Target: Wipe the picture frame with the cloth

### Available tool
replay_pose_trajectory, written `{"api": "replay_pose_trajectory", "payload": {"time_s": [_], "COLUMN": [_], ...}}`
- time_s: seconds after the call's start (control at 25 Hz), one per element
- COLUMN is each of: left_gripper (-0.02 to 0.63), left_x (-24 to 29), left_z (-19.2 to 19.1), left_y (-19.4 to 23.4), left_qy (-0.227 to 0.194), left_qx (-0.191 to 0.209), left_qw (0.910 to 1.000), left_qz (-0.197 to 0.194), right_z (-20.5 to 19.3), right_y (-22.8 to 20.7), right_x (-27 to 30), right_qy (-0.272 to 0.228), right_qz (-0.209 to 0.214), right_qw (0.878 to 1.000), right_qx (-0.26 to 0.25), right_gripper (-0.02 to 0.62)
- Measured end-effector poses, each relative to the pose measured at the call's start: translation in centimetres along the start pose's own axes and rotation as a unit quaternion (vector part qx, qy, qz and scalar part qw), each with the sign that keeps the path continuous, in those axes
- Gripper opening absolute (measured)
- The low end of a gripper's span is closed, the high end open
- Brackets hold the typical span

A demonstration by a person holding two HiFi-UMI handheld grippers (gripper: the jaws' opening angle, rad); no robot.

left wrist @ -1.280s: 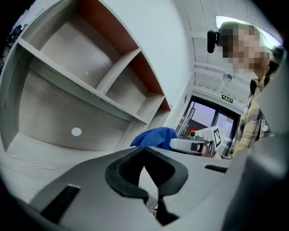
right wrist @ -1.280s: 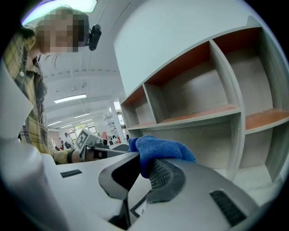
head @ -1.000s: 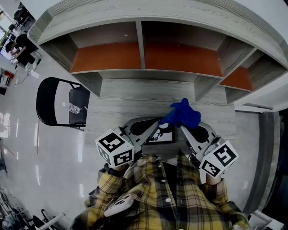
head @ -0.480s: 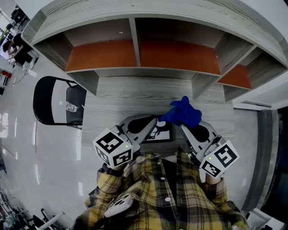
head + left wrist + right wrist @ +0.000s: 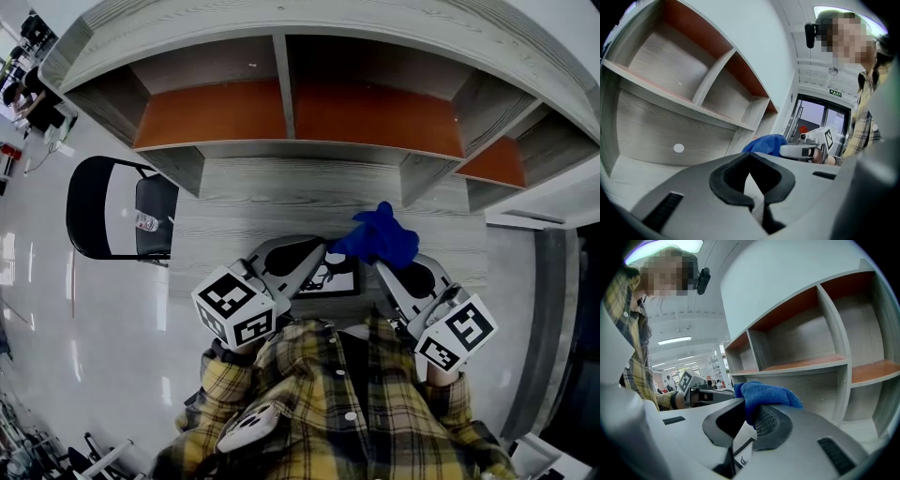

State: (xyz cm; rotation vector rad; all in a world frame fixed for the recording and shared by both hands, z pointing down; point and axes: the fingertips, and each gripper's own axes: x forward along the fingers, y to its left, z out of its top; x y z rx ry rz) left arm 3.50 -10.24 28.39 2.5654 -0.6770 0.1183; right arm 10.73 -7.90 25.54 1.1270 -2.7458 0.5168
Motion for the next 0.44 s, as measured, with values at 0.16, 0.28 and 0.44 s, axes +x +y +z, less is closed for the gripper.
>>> {"api": "replay_pose_trajectory", "payload": {"time_s": [0.16, 0.28, 0.44], "left_gripper": [0.005, 0.005, 0.005], "left_x": [0.2, 0.4, 0.3], "left_z": [0.8, 1.4, 1.9], "left_y": [0.0, 0.2, 1.1], "left_qy": [-0.003, -0.004, 0.000], "left_qx": [0.005, 0.018, 0.042], "left_qw": [1.0000, 0.9998, 0.9991], "left_qz": [-0.002, -0.002, 0.005], "right_z": [0.2, 0.3, 0.3], "right_y": [-0.1, -0.2, -0.3], "right_x": [0.1, 0.2, 0.7], "right_qy": [-0.001, -0.002, -0.003], "right_qz": [0.002, 0.005, 0.011], "right_qw": [1.000, 1.000, 1.000], "right_qx": [0.002, 0.001, -0.003], "right_gripper": [0.041, 0.041, 0.041]}}
